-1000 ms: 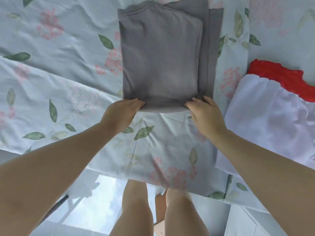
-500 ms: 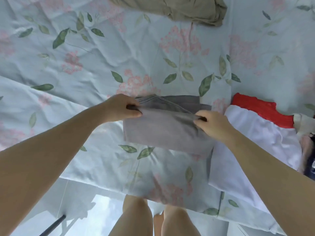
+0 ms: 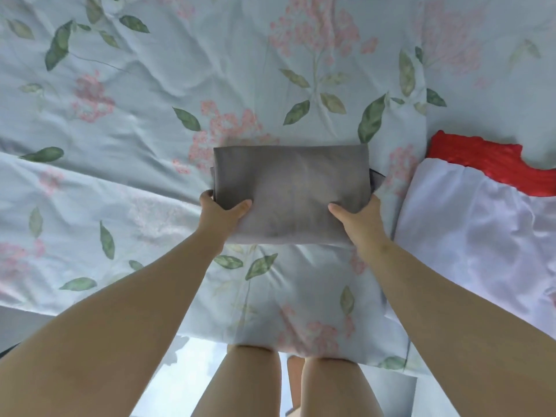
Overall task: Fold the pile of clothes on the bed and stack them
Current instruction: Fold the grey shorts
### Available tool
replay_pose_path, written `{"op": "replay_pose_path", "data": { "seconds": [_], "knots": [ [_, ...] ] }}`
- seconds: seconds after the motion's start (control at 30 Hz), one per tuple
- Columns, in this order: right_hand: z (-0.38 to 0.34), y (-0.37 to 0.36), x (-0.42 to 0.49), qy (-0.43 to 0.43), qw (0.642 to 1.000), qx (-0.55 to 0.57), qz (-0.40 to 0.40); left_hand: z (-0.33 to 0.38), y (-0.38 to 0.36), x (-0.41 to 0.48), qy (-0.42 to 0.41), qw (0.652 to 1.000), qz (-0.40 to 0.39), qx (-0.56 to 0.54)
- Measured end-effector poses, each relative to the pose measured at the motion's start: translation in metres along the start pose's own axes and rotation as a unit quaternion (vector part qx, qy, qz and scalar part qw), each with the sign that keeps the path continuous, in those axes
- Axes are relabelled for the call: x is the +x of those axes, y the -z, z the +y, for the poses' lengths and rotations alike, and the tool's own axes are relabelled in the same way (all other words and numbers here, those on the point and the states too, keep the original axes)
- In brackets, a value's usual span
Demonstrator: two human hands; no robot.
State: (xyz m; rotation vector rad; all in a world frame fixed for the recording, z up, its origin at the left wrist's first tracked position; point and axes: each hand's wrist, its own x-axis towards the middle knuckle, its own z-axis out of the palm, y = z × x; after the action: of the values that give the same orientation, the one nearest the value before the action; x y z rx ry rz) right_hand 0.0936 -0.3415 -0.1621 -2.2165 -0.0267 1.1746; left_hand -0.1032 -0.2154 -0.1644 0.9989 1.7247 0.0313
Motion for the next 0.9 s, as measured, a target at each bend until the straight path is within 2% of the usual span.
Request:
{"op": "replay_pose_path", "data": {
  "seconds": [0.1, 0.2, 0.3, 0.4, 0.5, 0.6, 0.67, 0.73, 0.77, 0.83, 0.9],
  "knots": [
    [-0.009, 0.014, -0.004, 0.01, 0.999, -0.013, -0.03, 0.012, 0.002, -0.005, -0.016, 0.999, -0.023, 0.038],
    [-0.016, 0.04, -0.021, 0.019, 0.997, 0.057, -0.039, 0.037, 0.002, -0.018, -0.053, 0.994, -0.06, 0.076],
    [-0.01, 0.073, -0.046, -0.005, 0.982, 0.189, 0.0, 0.073, -0.013, -0.042, -0.116, 0.98, -0.119, 0.105],
    [0.004, 0.111, -0.072, -0.042, 0.96, 0.269, 0.066, 0.113, -0.049, -0.073, -0.187, 0.949, -0.195, 0.16],
    [0.025, 0.147, -0.093, -0.073, 0.926, 0.332, 0.162, 0.152, -0.098, -0.105, -0.269, 0.897, -0.257, 0.237],
    [0.059, 0.165, -0.112, -0.105, 0.919, 0.284, 0.252, 0.18, -0.157, -0.138, -0.375, 0.819, -0.291, 0.322],
    [0.084, 0.162, -0.121, -0.164, 0.927, 0.214, 0.26, 0.184, -0.195, -0.158, -0.442, 0.763, -0.279, 0.379],
    [0.099, 0.159, -0.127, -0.239, 0.929, 0.129, 0.252, 0.18, -0.224, -0.175, -0.487, 0.713, -0.229, 0.45],
    [0.1, 0.159, -0.128, -0.258, 0.923, 0.088, 0.272, 0.175, -0.233, -0.181, -0.503, 0.69, -0.205, 0.478],
    [0.09, 0.164, -0.128, -0.218, 0.921, 0.042, 0.32, 0.165, -0.242, -0.185, -0.521, 0.66, -0.19, 0.507],
    [0.074, 0.168, -0.122, -0.151, 0.936, 0.013, 0.319, 0.156, -0.239, -0.18, -0.526, 0.653, -0.182, 0.514]
  ]
}}
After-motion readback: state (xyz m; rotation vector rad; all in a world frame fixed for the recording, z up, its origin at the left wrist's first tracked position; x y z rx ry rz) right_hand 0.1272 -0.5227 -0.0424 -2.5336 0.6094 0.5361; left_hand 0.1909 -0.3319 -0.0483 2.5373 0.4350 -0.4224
